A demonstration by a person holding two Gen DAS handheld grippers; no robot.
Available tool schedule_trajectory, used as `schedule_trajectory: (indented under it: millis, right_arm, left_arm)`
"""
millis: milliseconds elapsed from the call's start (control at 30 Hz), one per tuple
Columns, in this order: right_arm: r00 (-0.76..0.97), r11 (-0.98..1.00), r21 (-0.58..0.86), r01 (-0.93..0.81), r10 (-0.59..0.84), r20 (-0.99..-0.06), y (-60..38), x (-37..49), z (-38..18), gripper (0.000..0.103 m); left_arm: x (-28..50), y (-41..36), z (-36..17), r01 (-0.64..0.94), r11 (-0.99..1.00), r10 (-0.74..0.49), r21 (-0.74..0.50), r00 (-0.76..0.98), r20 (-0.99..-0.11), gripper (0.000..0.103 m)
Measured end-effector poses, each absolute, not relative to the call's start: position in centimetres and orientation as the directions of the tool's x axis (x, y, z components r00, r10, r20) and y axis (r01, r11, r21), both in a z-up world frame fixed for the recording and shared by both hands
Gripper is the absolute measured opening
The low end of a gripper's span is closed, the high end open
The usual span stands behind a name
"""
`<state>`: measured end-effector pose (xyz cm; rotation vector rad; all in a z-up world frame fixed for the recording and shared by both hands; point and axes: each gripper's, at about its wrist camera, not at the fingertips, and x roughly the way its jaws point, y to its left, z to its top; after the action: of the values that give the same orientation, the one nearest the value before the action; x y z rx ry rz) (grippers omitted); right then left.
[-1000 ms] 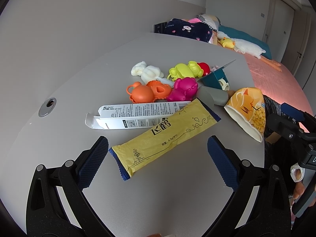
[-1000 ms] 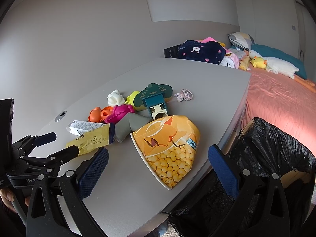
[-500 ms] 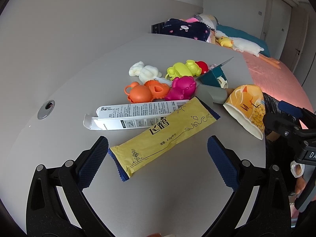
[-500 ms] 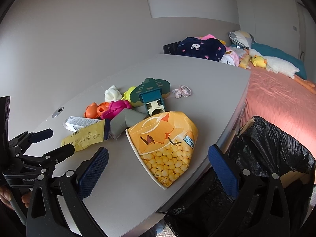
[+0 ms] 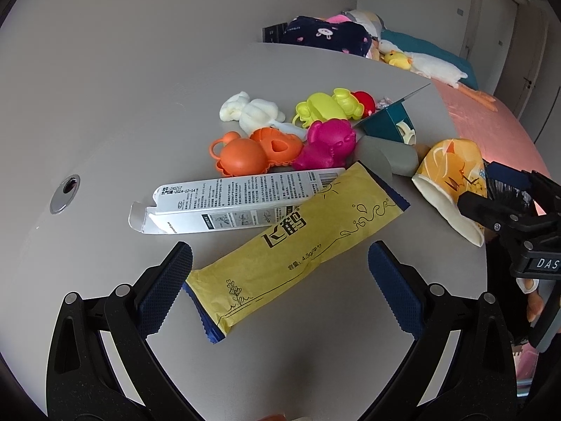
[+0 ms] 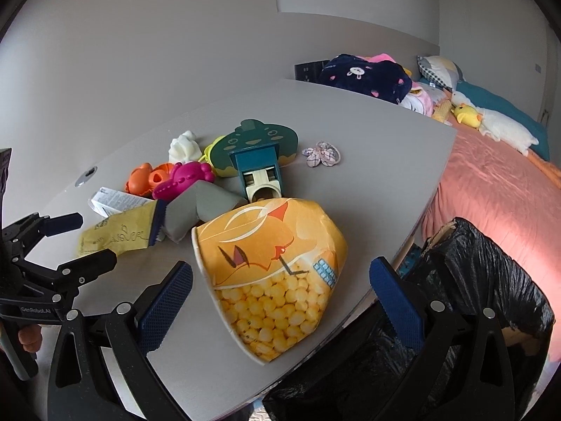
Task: Collect trash
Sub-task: 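Grasp the yellow wrapper with the left tool while the right tool grasps the chip bag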
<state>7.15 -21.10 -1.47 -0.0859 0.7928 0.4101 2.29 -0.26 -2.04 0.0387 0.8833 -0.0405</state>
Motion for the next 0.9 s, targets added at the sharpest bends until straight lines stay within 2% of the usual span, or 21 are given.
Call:
schedule_trajectory:
  millis: [267,300,500,567,633,733,800,833,867,900]
  right_arm:
    - [0.594,0.893,0.052,-0.448,0.340,-0.729,-19.9,8.9,-2.6,0.100]
    - [0.591,0.890,0.047,-0.453,0.339,-0.732,-19.7,9.0,-2.8,0.100]
    - [0.588,0.884,0.035,-0.467,0.340,-0.733,-19.0,9.2,-3.3,0.100]
    - [0.581,0.882,0.063,-0.466,0.359,-0.731,-19.1,9.2,-3.4,0.100]
    - [0.575,0.882,0.082,-0.464,0.370,-0.730,-19.3,9.2,-3.5,0.092]
    - [0.572,0.885,0.101,-0.455,0.377,-0.729,-19.5,9.2,-3.7,0.090]
    - [0.574,0.887,0.106,-0.450,0.378,-0.726,-19.7,9.0,-3.6,0.089]
    - [0.579,0.888,0.110,-0.447,0.381,-0.721,-19.8,8.8,-3.6,0.089]
    - [0.581,0.888,0.121,-0.444,0.388,-0.716,-20.0,8.6,-3.5,0.089]
    - [0.583,0.888,0.132,-0.440,0.394,-0.711,-20.2,8.5,-3.4,0.089]
  left_arm:
    - [3.5,-0.3,-2.9,0.080,0.996,-0.023,0.033,0.614,-0.789,0.097]
    - [3.5,-0.3,-3.0,0.085,0.996,-0.028,0.031,0.612,-0.790,0.094]
    - [3.8,0.1,-3.6,0.092,0.996,-0.038,0.021,0.591,-0.806,0.065]
    - [3.7,0.0,-3.6,0.093,0.995,-0.031,0.030,0.595,-0.803,0.064]
    - [3.6,-0.1,-3.6,0.093,0.995,-0.028,0.035,0.597,-0.802,0.063]
    - [3.5,-0.1,-3.6,0.086,0.995,-0.017,0.043,0.601,-0.799,0.058]
    - [3.4,0.0,-3.4,0.084,0.996,-0.021,0.038,0.608,-0.794,0.039]
    - [3.3,0.1,-3.3,0.084,0.996,-0.031,0.025,0.608,-0.793,0.036]
    - [3.3,0.3,-3.2,0.087,0.996,-0.044,0.010,0.605,-0.795,0.026]
    - [3.3,0.3,-3.1,0.088,0.996,-0.051,0.003,0.604,-0.795,0.026]
